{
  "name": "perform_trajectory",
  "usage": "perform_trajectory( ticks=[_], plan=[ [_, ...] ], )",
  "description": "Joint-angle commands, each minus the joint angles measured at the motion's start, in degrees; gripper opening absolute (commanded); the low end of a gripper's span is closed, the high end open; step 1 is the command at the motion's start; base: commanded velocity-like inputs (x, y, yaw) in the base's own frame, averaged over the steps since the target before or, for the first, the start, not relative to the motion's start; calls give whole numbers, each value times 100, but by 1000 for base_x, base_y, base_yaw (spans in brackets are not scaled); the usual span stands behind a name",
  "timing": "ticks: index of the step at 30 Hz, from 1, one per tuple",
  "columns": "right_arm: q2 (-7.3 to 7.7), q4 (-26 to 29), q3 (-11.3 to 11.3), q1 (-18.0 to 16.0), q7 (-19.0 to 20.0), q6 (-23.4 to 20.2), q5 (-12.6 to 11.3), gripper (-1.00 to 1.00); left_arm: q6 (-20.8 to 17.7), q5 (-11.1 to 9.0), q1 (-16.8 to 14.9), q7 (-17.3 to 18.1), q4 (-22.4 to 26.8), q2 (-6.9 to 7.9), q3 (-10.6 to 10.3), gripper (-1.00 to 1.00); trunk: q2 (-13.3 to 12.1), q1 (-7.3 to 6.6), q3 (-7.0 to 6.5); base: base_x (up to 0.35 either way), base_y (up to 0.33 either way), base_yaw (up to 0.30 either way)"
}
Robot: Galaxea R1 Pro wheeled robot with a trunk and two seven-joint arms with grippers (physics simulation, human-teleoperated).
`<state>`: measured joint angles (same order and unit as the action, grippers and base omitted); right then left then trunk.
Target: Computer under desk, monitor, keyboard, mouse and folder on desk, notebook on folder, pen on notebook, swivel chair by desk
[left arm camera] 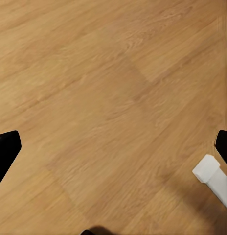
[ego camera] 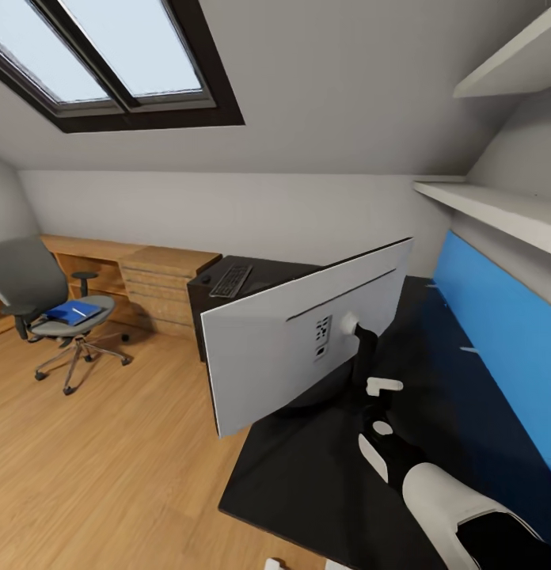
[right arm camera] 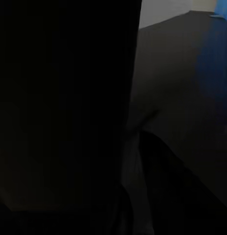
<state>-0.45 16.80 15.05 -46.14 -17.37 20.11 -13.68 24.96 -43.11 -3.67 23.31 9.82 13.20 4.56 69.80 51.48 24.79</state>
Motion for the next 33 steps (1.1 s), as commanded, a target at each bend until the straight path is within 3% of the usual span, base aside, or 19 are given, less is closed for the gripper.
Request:
perform_trajectory(
  ticks=[1, 14, 17, 18, 19, 20, 21, 22, 23, 24, 25, 26, 28, 30, 32, 33],
  plan=[
    [1, -1, 51, -9, -38, 32, -48, -100, -9, -14, -3, 60, -6, 0, 45, 100, 4, 0, 6, 0, 0, -254],
    [4, -1, 51, -9, -37, 30, -48, -100, -9, -32, -3, 47, -5, 56, 79, 100, 4, 0, 6, 0, 0, -256],
    [3, -1, 51, -9, -32, 32, -48, -100, -46, -78, -3, 26, 333, 442, 106, 100, 4, 0, 6, 0, 0, -256],
    [3, -1, 51, -9, -31, 31, -48, -100, -72, -91, -3, 15, 454, 511, 108, 100, 4, 0, 6, 0, 0, -256],
    [5, 1, 51, -9, -30, 31, -48, -100, -273, -152, -3, -59, 898, 675, 121, 100, 4, 0, 6, 0, 0, -256],
    [8, 2, 51, -9, -30, 33, -47, -100, -984, -267, -3, -334, 1656, 893, 217, 100, 4, 0, 6, 0, 0, -256],
    [9, 1, 51, -9, -29, 33, -47, -100, -1444, -300, -3, -535, 2064, 995, 326, 100, 4, 0, 6, 0, 0, -256],
    [9, 0, 51, -9, -31, 33, -47, -100, -1905, -322, -3, -760, 2497, 1063, 479, 100, 4, 0, 6, 0, 0, -256],
    [9, 0, 51, -9, -31, 32, -47, -100, -2118, -329, -3, -884, 2723, 1086, 573, 100, 4, 0, 6, 0, 0, -256],
    [10, 0, 51, -9, -30, 31, -47, -100, -2685, -336, -3, -1430, 3507, 1122, 959, 100, 4, 0, 6, 0, 0, -256],
    [10, -1, 51, -9, -32, 32, -47, -100, -2830, -338, -3, -1631, 3758, 1129, 1073, 100, 4, 0, 6, 0, 0, -256],
    [10, 2, 51, -9, -30, 32, -47, -100, -3168, -352, -3, -2197, 4503, 1142, 1307, 100, 4, 0, 6, 0, 0, -256],
    [10, 1, 51, -9, -31, 29, -47, -100, -3544, -370, -3, -2750, 5494, 1129, 1471, 100, 4, 0, 6, 0, 0, -256],
    [10, 0, 51, -9, -33, 29, -47, -100, -3852, -382, -3, -2978, 6157, 1058, 1533, 100, 4, 0, 6, 0, 0, -256],
    [10, 1, 51, -9, -31, 28, -47, -100, -4122, -384, -3, -3095, 6656, 887, 1566, 100, 4, 0, 6, 0, 0, -256],
    [10, 0, 54, -9, -34, 28, -47, -100, -4239, -377, -3, -3140, 6868, 728, 1582, 100, 4, 0, 6, 0, 0, -256]
  ],
)
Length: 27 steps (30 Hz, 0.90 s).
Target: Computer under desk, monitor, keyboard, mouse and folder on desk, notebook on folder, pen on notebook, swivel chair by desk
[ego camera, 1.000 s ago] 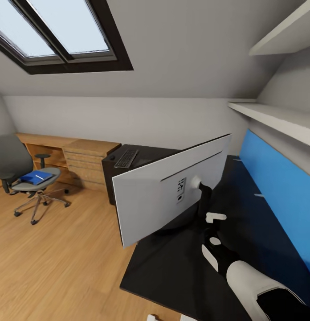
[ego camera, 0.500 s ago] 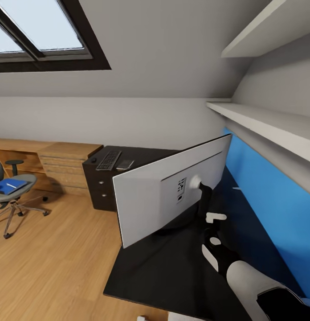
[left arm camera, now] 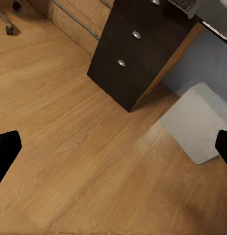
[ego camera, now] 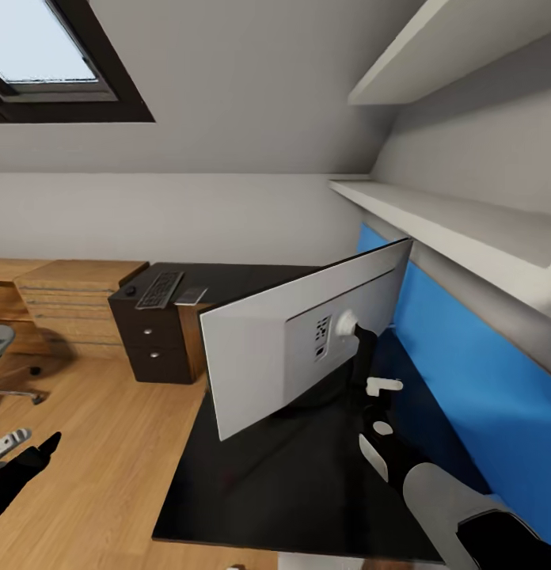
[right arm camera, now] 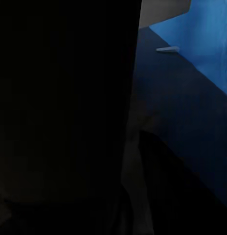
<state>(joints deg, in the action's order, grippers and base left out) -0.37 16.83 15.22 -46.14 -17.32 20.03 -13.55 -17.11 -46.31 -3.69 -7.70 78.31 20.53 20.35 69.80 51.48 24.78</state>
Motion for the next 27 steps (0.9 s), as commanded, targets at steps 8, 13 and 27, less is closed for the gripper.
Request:
perform_trajectory(
  ticks=[8, 13, 27],
  plan=[
    [-31, -12, 58, -9, -44, 36, -52, -100, -218, 397, 0, -107, 385, -603, 66, 100, 5, 0, 6, 0, 0, -87],
    [-27, -8, 52, -9, -44, 28, -52, -100, -223, 597, 0, -109, 395, -644, 66, 100, 5, 0, 6, 1, -48, -5],
    [-25, -22, 53, -9, -39, 34, -52, -100, -239, 614, 0, -103, 394, -646, 66, 100, 5, 0, 6, 77, -83, 0]
  ],
)
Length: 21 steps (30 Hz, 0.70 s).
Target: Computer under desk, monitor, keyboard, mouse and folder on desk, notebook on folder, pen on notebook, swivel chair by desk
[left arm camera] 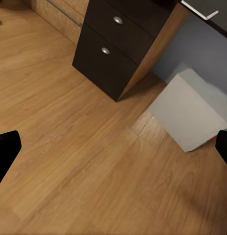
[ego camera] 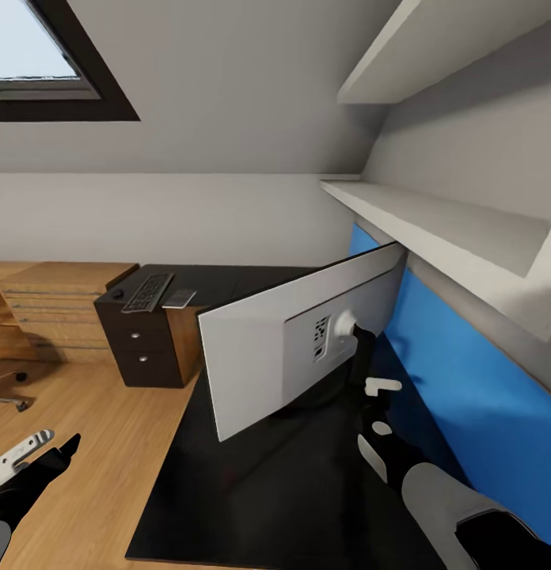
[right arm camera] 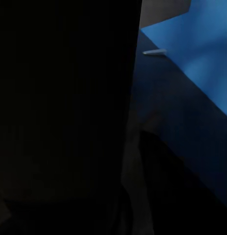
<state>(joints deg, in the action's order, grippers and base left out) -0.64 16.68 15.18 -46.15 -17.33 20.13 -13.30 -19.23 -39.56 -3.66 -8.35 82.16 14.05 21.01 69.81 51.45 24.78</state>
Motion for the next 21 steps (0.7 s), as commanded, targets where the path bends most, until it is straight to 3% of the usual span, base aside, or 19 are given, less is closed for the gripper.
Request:
perform_trajectory(
  ticks=[1, 12, 21],
  plan=[
    [-1, -7, 59, -8, -36, 25, -76, -100, -27, -60, -3, -37, 9, 1, 0, 100, 4, 3, 6, 276, -1, 0],
    [-7, -8, 60, -8, -33, 25, -67, -100, -34, -68, -3, -28, 10, 1, 0, 100, 4, 3, 6, 189, 0, 0],
    [10, 9, 55, -8, -41, 26, -74, -100, -51, -61, -3, -27, 10, 1, 0, 100, 4, 3, 6, 27, 0, 0]
  ],
)
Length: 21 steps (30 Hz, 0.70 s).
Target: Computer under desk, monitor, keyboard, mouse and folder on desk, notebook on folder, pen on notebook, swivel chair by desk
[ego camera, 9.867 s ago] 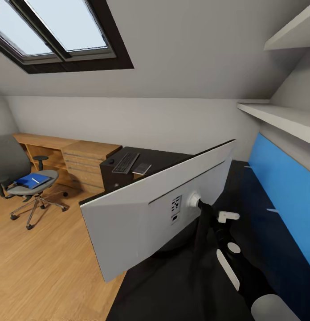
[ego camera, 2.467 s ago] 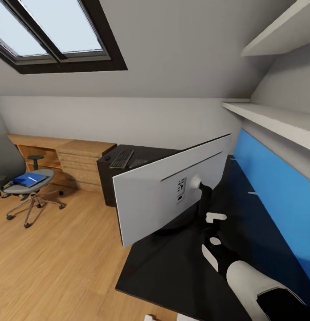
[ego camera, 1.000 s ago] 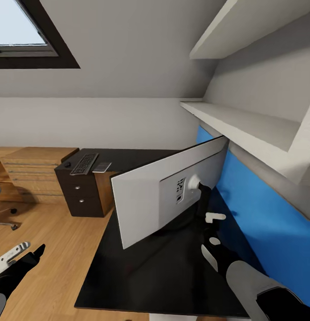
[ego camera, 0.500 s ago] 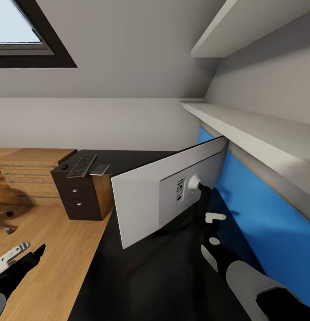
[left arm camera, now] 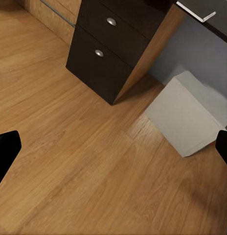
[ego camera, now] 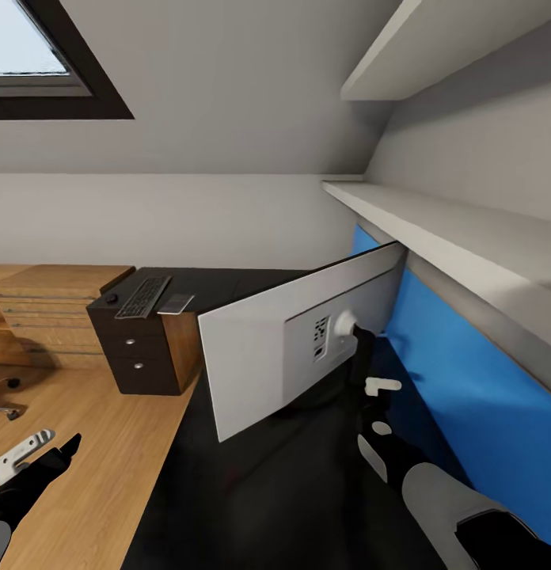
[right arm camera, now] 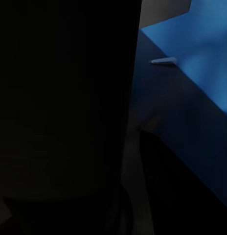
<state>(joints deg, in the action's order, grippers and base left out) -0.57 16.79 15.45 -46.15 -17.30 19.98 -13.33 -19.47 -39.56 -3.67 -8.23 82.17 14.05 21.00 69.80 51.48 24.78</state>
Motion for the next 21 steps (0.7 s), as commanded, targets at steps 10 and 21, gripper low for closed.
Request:
perform_trajectory(
  ticks=[10, 21],
  plan=[
    [4, -9, 29, -8, -45, 41, -73, -100, -33, -60, -2, -39, 10, 1, 0, 100, 4, 0, 6, 0, 0, -75],
    [4, -2, 29, -8, -45, 41, -73, -100, -39, -60, -2, -39, 10, 1, 0, 100, 4, 0, 6, 0, 0, -5]
  ],
)
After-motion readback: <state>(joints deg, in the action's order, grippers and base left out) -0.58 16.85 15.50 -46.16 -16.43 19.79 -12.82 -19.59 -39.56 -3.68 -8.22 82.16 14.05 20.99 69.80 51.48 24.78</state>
